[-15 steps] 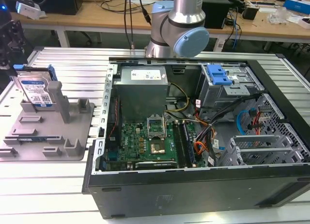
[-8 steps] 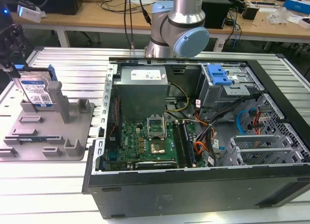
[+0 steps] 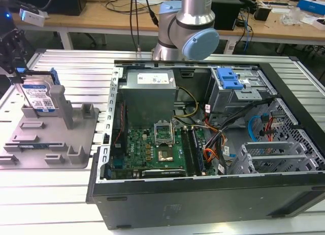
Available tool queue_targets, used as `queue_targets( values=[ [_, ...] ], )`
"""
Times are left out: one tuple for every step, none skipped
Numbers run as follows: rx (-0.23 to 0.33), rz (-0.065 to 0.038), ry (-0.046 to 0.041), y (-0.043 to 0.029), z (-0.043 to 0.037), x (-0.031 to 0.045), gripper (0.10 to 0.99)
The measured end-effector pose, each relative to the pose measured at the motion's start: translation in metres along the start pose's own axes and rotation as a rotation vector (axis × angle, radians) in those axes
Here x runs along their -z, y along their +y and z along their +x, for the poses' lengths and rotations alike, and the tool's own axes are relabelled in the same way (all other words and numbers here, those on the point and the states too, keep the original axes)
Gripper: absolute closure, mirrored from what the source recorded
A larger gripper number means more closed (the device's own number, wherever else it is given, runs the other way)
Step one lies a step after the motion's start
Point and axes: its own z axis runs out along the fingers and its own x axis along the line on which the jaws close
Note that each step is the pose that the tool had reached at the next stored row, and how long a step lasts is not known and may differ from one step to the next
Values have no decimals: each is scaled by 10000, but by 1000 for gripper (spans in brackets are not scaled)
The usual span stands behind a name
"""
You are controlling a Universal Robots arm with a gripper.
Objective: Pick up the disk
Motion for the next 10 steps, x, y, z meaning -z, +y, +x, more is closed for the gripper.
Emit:
queue_targets(
  values=[
    [23, 1, 1, 0, 0, -7, 635],
    [52, 2, 2, 0, 0, -16, 635],
    [76, 2, 3, 0, -1, -23, 635],
    [108, 2, 5, 0, -1, -32, 635],
    [135, 3, 6, 0, -2, -41, 635],
    [167, 2, 7, 0, -3, -51, 635],
    [189, 3, 9, 0, -4, -57, 635],
    [220, 4, 9, 0, -5, -67, 635],
    [241, 4, 11, 0, -6, -72, 635],
    [262, 3, 12, 0, -7, -78, 635]
  ],
)
